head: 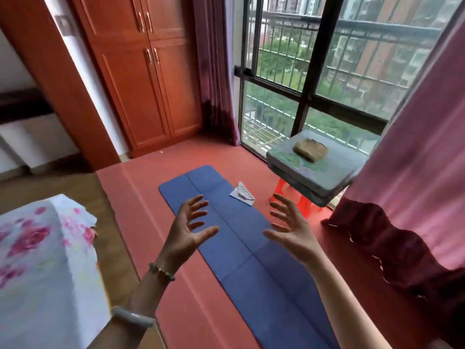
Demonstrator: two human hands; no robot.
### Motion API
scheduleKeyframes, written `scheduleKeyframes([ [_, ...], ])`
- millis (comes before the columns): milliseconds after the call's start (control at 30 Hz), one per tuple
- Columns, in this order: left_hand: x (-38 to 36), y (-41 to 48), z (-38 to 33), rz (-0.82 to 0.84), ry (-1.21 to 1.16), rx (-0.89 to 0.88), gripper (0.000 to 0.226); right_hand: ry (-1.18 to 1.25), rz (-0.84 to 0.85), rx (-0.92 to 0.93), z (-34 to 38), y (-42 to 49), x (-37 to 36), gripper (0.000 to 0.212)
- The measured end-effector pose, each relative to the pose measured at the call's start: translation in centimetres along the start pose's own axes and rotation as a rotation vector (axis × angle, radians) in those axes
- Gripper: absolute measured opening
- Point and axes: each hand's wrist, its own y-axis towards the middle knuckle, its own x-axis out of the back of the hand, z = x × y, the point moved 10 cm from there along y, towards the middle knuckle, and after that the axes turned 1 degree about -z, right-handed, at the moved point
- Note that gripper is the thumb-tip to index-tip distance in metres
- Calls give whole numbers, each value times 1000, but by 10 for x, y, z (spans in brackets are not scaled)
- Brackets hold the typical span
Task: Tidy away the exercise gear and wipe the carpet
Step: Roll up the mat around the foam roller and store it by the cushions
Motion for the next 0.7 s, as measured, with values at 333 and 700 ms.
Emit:
scheduleKeyframes([
  [333,120,142,55,-156,-1,57,76,0,176,52,1,199,-109,76],
  [700,279,270,110,-416,-79,93,81,-3,371,86,29,397,-274,74],
])
